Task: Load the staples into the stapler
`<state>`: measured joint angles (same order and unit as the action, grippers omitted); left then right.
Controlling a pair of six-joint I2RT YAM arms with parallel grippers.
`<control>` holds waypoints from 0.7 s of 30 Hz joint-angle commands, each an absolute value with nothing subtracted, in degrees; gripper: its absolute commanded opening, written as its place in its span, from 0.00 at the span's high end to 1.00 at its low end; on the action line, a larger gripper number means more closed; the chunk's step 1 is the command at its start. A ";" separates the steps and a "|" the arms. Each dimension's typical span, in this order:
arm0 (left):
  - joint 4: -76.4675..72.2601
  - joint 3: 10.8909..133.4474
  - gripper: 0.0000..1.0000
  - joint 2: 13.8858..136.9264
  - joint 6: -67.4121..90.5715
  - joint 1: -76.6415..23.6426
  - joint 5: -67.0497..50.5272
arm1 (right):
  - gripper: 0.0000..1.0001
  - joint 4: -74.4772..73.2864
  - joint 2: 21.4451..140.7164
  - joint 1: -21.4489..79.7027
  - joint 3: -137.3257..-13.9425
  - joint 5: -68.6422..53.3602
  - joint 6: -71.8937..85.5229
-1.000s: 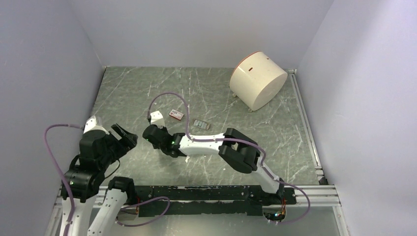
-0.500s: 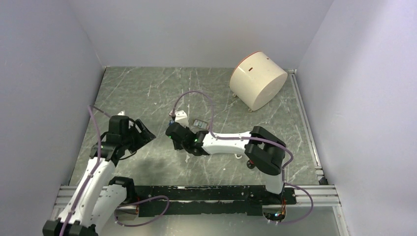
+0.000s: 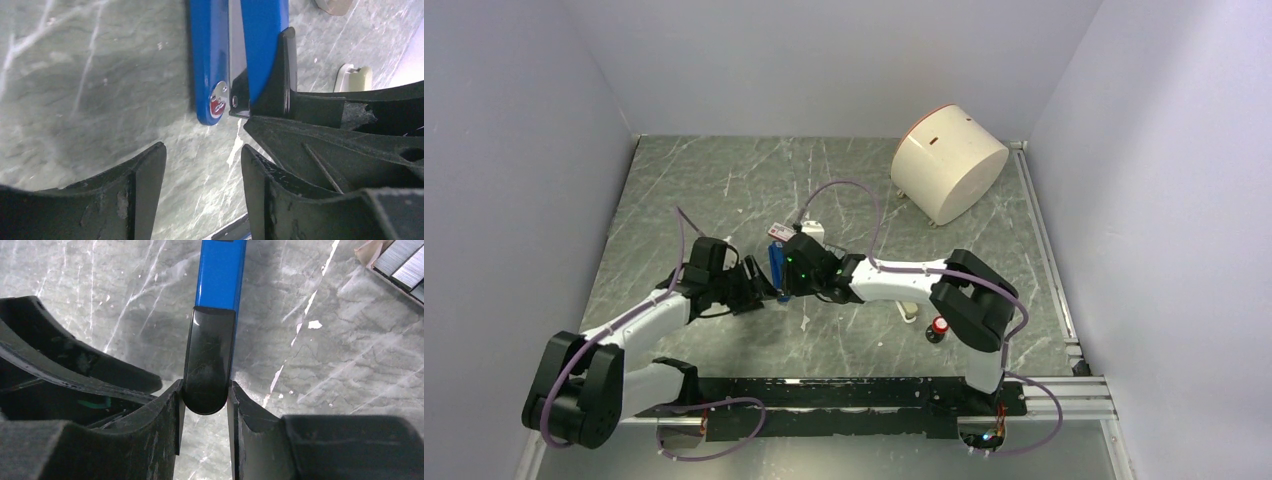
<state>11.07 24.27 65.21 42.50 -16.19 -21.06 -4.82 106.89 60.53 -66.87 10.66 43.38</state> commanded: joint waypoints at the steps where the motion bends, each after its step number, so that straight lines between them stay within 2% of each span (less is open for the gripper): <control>1: 1.82 23.21 0.41 67.82 43.50 -18.30 -21.92 | 0.76 -1.22 104.27 58.87 -64.93 4.32 47.07; 6: 0.44 22.95 0.51 68.83 42.43 -18.46 -18.56 | 0.78 -0.78 103.83 57.81 -64.19 2.13 47.54; 17: -1.77 25.03 0.59 72.58 38.40 -18.52 -20.93 | 0.80 1.14 102.35 56.25 -62.30 -4.54 46.61; 21: -0.73 26.06 0.67 74.47 37.05 -18.71 -19.55 | 0.80 1.68 101.46 56.01 -61.53 -5.54 46.60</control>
